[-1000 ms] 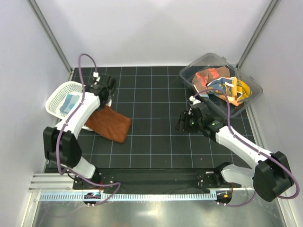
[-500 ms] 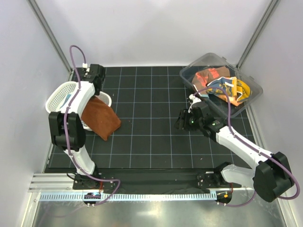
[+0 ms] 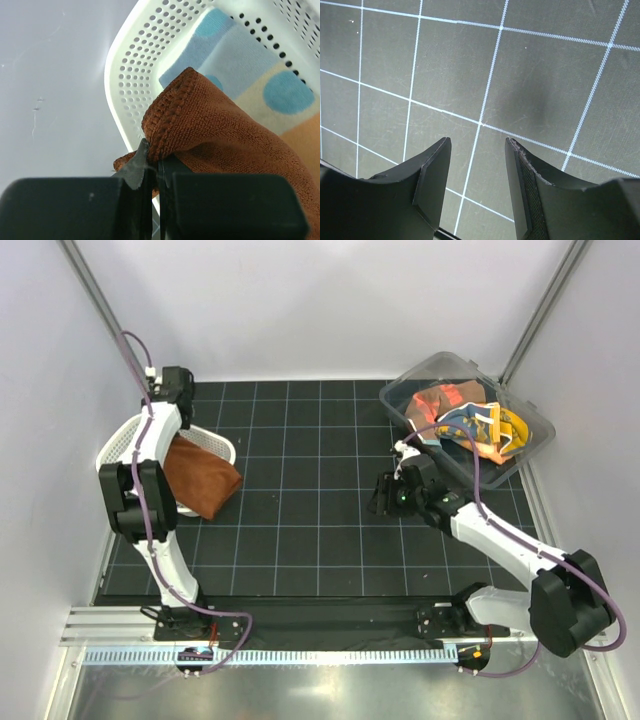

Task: Fold and stack the towels
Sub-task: Neatly place the folded towel into the bin, then grab crumpled towel, then move the towel to the center of the board, then flatten out the crumpled towel

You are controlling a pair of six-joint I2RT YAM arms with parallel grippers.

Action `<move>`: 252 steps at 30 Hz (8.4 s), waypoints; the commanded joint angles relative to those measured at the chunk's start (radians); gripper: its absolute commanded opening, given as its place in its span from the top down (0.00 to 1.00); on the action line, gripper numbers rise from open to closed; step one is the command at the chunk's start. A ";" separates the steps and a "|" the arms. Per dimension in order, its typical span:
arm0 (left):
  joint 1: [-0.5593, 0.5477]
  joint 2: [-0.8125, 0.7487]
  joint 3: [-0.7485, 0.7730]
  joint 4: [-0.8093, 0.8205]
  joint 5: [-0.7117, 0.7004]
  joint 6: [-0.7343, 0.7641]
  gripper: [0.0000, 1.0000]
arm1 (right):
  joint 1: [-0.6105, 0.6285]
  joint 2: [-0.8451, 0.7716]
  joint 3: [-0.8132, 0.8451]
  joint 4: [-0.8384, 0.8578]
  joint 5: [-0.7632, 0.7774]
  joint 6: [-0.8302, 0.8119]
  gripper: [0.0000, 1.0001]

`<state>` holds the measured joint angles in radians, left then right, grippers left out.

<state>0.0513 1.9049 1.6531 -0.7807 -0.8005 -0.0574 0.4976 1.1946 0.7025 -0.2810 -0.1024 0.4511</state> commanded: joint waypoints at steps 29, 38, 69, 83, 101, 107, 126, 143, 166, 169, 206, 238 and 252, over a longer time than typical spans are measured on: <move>0.101 0.163 0.312 0.003 -0.036 -0.054 0.25 | 0.004 0.074 0.152 -0.040 0.098 -0.022 0.43; -0.142 -0.219 0.153 -0.092 0.468 -0.217 0.01 | -0.126 0.248 0.570 -0.230 0.325 0.014 0.27; -0.433 -0.535 -0.392 0.172 0.968 -0.390 0.00 | -0.619 0.849 0.968 -0.202 0.507 0.351 0.33; -0.338 -0.616 -0.271 0.323 1.024 -0.476 0.00 | -0.651 0.539 0.974 -0.199 0.072 0.127 0.99; -0.199 -0.728 -0.455 0.121 1.112 -0.404 0.06 | -0.027 -0.035 0.197 -0.117 -0.082 0.159 0.99; -0.339 -0.774 -0.584 0.156 1.031 -0.403 0.08 | 0.131 -0.009 0.018 -0.029 -0.125 0.155 0.87; -0.775 -0.150 -0.383 0.613 1.168 -0.237 0.21 | 0.151 -0.282 0.092 -0.369 0.326 0.202 0.45; -0.785 0.213 -0.075 0.548 1.583 -0.111 0.39 | 0.151 -0.397 0.038 -0.348 0.306 0.201 0.47; -0.777 -0.044 -0.217 0.443 1.434 -0.048 1.00 | 0.145 -0.305 0.080 -0.291 0.319 0.212 0.47; -0.736 -0.197 -0.326 0.474 1.341 -0.120 1.00 | 0.142 -0.225 0.120 -0.239 0.287 0.225 0.46; -0.584 -0.437 -0.800 0.362 0.670 -0.498 1.00 | -0.096 0.670 0.415 0.217 -0.594 -0.330 0.34; -0.585 -0.486 -0.601 0.305 0.698 -0.414 1.00 | -0.107 0.278 0.377 0.067 -0.353 -0.279 0.99; -0.662 -0.805 -0.089 0.313 1.181 -0.559 1.00 | -0.002 -0.332 0.689 -0.185 -0.163 -0.163 0.99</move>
<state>-0.5777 1.0893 1.4982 -0.4652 0.2443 -0.5426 0.4919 0.9028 1.3457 -0.4217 -0.3065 0.2295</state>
